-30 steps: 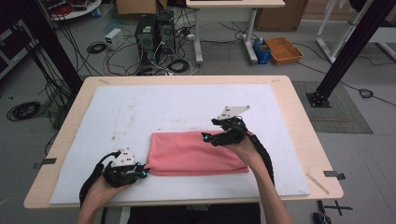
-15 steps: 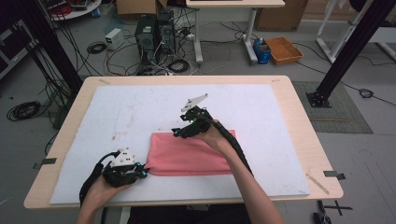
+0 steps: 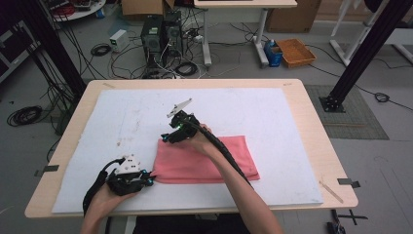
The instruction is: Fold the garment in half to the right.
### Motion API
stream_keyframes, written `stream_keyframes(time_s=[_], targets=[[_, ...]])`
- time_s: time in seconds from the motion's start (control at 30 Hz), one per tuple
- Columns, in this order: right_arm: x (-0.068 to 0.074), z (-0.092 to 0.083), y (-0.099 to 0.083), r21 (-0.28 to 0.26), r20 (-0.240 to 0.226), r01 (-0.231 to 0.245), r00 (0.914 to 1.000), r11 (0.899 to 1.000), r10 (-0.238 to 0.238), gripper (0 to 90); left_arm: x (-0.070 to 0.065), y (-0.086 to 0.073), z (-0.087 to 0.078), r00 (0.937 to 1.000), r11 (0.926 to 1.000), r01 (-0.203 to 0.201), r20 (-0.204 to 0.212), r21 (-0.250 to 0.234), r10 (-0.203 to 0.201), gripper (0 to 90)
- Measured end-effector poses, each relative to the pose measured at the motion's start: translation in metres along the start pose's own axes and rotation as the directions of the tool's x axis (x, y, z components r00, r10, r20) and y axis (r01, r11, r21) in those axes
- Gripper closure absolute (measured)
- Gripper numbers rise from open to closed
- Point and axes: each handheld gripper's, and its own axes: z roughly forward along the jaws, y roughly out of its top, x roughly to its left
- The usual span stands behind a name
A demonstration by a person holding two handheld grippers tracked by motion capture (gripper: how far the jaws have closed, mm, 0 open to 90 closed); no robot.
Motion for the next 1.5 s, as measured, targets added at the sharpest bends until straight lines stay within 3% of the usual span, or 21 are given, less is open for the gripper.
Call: stream_keyframes(time_s=[0.3,0.5,0.83,1.03,1.23,1.4,1.5], targets=[[0.006,0.033,0.004,0.065,-0.036,-0.028,0.9989,0.997,0.03,41.1,0.0,0.0,0.0,1.0,1.0,0.0,0.002,0.0,0.0,79.8],[0.01,0.043,0.002,0.107,-0.043,-0.004,0.9991,0.994,0.008,49.1,0.0,0.0,0.0,1.0,1.0,0.002,0.003,-0.001,-0.002,79.9],[0.01,0.045,0.001,0.124,-0.038,0.021,0.9992,0.992,-0.016,53.3,0.0,-0.001,0.0,1.0,1.0,0.003,0.001,-0.004,-0.003,79.8],[0.012,0.045,-0.001,0.114,-0.029,0.007,0.9996,0.993,-0.004,63.8,0.0,0.0,0.0,1.0,1.0,0.001,0.002,-0.003,-0.001,79.8],[0.012,0.044,-0.002,0.102,-0.05,0.012,0.9987,0.995,-0.007,82.4,0.0,-0.001,0.0,1.0,1.0,0.006,0.001,-0.007,-0.006,79.8],[0.016,0.043,0.0,0.111,-0.038,0.046,0.9984,0.993,-0.042,85.7,0.0,0.001,-0.001,0.9999,0.9999,0.01,0.005,-0.002,-0.01,80.0],[0.019,0.041,0.002,0.107,-0.034,0.062,0.9977,0.992,-0.058,85.9,0.002,0.001,-0.004,0.9997,0.9996,0.012,0.022,-0.025,-0.012,80.1]])
